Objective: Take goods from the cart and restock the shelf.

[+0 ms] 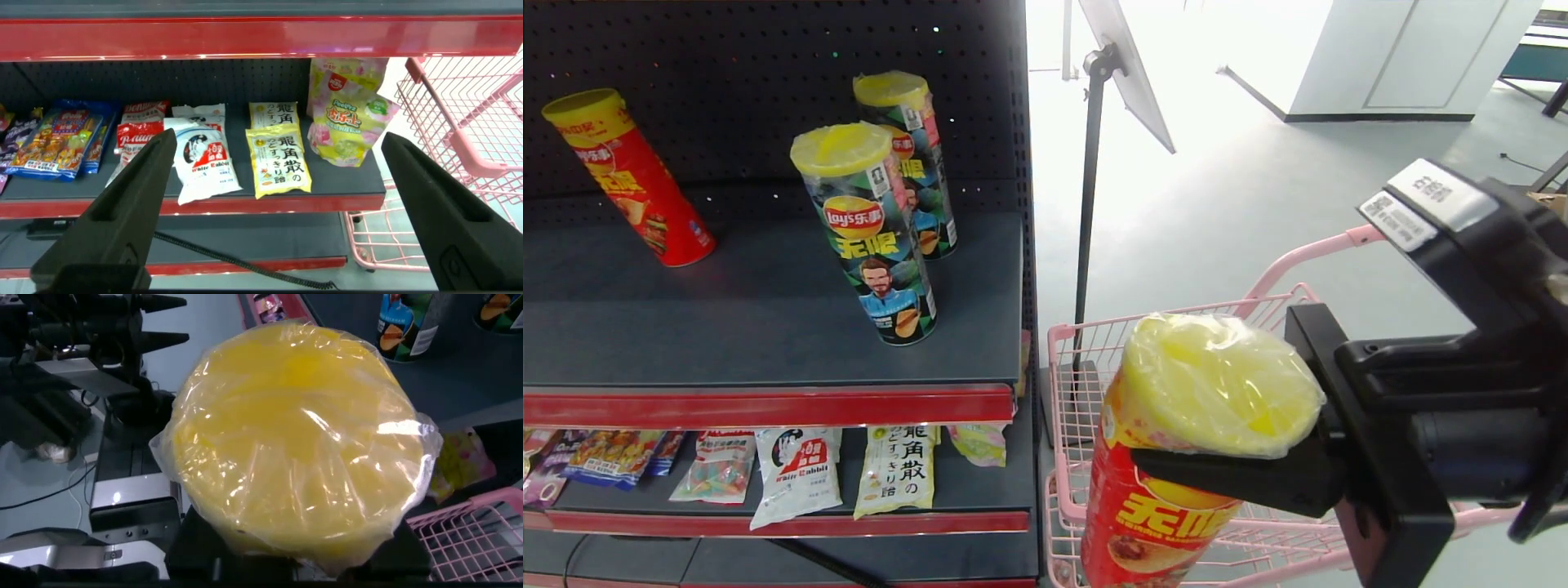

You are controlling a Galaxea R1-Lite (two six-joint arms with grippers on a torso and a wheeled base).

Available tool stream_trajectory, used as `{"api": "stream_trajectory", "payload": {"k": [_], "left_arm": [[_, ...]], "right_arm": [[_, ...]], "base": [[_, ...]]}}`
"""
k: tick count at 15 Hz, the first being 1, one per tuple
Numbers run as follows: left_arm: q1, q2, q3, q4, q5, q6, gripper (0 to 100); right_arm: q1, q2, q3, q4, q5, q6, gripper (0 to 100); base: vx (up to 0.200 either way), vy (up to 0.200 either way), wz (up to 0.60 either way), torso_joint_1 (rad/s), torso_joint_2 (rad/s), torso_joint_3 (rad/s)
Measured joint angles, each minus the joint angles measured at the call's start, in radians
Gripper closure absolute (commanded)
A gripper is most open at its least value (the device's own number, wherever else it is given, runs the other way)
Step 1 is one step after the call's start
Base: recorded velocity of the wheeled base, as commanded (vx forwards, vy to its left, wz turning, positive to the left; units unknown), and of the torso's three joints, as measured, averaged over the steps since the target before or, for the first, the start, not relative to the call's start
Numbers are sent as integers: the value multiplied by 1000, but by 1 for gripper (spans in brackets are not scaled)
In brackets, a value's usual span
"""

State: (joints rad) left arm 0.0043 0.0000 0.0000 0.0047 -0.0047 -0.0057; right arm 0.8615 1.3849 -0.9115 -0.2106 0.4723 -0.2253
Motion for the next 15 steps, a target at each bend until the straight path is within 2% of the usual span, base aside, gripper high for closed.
{"api": "stream_trajectory", "payload": {"k": [15], "left_arm": [[0,0,0,0,0,0,0]], "right_arm": [[23,33,-28,-25,-3,12,100]], "base": [[0,0,0,0,0,0]]}}
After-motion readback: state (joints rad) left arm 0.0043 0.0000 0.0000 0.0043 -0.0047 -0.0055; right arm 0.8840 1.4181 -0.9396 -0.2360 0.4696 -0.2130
